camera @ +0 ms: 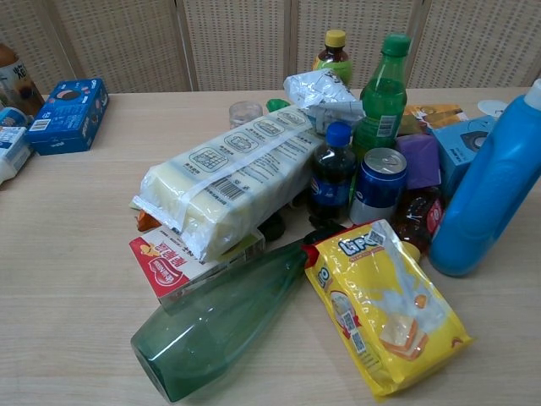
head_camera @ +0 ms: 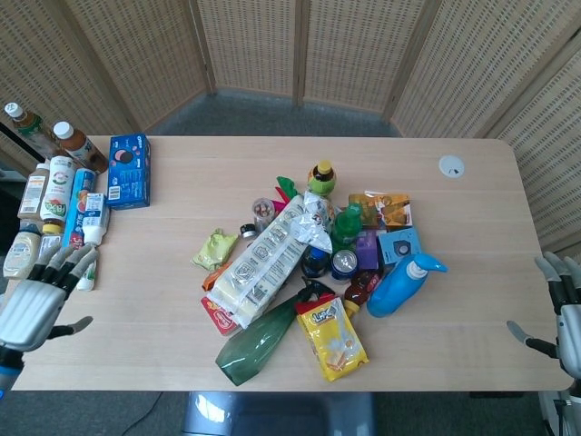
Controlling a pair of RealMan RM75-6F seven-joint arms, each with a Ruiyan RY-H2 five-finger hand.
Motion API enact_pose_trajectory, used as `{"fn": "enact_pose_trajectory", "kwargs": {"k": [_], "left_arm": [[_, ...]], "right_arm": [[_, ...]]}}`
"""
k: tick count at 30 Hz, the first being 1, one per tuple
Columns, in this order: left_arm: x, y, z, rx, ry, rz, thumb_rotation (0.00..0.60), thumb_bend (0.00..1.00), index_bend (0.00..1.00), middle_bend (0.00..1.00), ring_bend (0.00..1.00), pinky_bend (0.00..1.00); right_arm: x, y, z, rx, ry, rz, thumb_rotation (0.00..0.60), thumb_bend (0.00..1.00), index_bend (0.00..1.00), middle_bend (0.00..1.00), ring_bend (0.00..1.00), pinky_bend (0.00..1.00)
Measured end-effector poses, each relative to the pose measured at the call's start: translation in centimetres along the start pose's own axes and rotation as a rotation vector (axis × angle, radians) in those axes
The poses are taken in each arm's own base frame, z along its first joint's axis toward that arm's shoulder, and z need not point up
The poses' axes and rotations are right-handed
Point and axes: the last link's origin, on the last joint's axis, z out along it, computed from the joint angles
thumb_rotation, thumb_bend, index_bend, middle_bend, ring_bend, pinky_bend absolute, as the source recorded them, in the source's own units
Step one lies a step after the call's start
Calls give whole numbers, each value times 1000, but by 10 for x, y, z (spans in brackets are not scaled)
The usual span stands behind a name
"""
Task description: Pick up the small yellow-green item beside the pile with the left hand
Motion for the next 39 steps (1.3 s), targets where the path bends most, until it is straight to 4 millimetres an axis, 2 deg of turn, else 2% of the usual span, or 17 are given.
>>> {"fn": "enact_pose_trajectory", "kwargs": {"k": [4,11,17,26,39], "left_arm": [[-13,3,45,-103,-31,108,600,0,0,0,0,0],[-47,42,116,-207,-152,224,600,0,0,0,0,0],[-69,76,165,-224,-215,285,600,0,0,0,0,0],[-90,101,206,-188,-289,348,600,0,0,0,0,0],[-115,120,232,-115,-357,359,600,0,0,0,0,0]], "right_arm": [[1,1,1,-5,2,6,600,0,0,0,0,0],[2,2,1,-8,0,19,600,0,0,0,0,0],[3,4,2,-13,-5,36,600,0,0,0,0,0],[7,10,3,-28,3,58,600,0,0,0,0,0],[10,14,3,-33,6,70,600,0,0,0,0,0]]}}
